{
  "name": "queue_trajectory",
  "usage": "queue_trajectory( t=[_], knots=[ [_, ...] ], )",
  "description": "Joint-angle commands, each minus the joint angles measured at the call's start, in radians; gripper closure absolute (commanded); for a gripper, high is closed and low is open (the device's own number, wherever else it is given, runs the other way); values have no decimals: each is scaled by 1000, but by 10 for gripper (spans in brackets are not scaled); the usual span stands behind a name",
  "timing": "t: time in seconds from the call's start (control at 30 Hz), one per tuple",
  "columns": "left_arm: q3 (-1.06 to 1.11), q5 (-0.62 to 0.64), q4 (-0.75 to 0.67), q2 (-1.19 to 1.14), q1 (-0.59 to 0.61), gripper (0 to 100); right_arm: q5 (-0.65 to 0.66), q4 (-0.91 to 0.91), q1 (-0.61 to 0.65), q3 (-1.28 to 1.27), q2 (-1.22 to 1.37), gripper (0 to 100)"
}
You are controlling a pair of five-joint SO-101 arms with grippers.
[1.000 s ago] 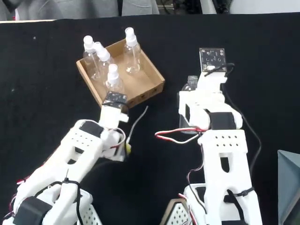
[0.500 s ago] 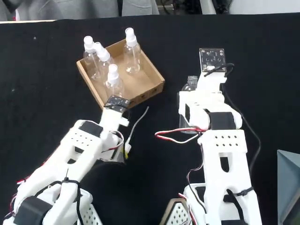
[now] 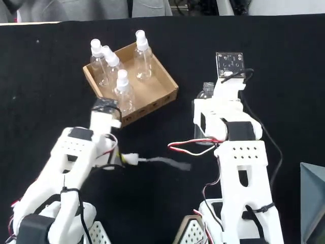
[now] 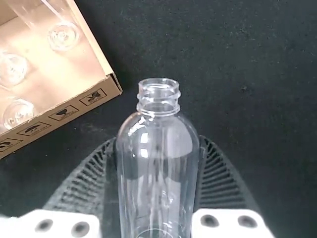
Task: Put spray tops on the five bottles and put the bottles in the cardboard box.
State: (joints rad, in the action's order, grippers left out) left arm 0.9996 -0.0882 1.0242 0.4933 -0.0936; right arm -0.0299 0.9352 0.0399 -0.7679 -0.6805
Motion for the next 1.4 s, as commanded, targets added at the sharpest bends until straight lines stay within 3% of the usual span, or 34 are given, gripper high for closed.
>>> queue_trajectory(
  t=[0.0,0.23,0.47,0.63,0.87,1.07,1.37],
  knots=[
    [-31,-6,-106,2,82,744,-2,-29,-28,12,-44,904],
    [-36,0,-147,6,110,744,-2,-29,-28,12,-44,904],
    [-56,112,-144,14,102,744,0,-29,-28,12,-44,904],
    [-124,180,-48,14,104,744,0,-29,-28,12,-44,904],
    [-239,402,94,5,101,742,0,-29,-28,12,-44,904],
    [-216,462,95,3,7,744,0,-29,-28,12,-44,904],
    [-170,687,92,3,-174,744,0,-29,-28,12,-44,904]
  ],
)
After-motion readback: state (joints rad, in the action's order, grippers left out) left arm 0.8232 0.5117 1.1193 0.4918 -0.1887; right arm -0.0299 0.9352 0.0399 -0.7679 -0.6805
